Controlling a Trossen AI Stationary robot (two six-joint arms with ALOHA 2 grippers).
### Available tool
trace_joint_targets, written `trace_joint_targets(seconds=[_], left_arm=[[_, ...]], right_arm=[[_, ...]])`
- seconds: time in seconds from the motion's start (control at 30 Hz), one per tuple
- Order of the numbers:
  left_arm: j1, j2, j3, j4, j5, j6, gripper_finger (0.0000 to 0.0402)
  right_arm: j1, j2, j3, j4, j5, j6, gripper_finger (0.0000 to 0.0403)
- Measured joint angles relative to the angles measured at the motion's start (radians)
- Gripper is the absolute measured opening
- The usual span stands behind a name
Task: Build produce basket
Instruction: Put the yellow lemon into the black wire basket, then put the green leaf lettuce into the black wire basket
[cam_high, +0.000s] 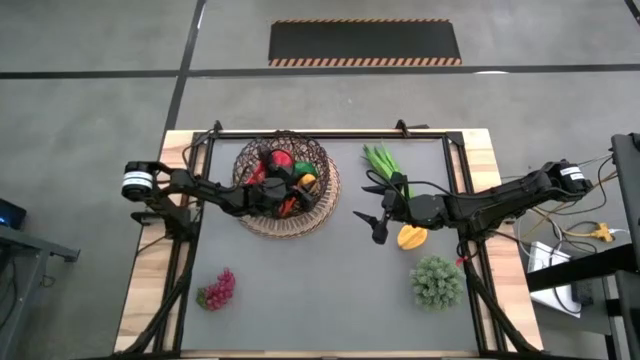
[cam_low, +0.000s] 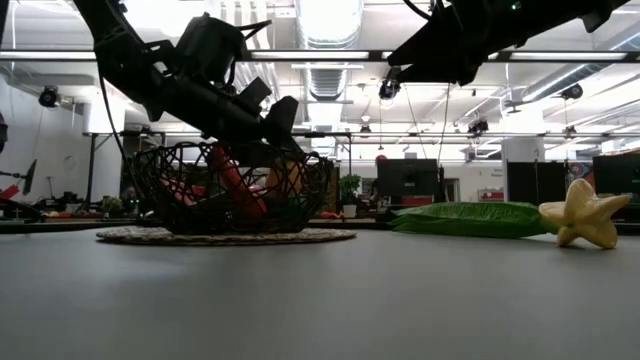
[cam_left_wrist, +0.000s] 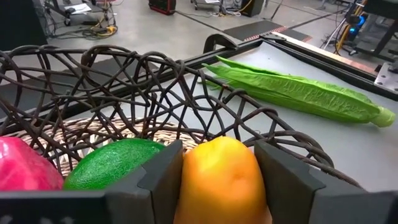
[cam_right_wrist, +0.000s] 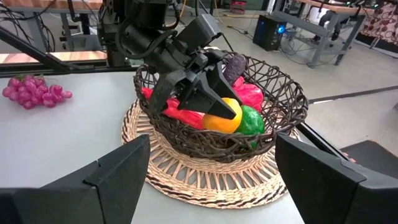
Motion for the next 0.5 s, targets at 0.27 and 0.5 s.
trace_joint_targets(seconds=[0.27,0.5], left_arm=[[0.004,0.000,0.000,0.001,0.000,-0.024,0.0254],[0.004,-0.024,0.000,0.002,-0.001,-0.019,0.0291]], right_arm=[[0.000,0.000,0.000,0.000,0.000,0.001,0.0326],[0.000,0.000,0.000,-0.014,0.000,0.013,0.0327]])
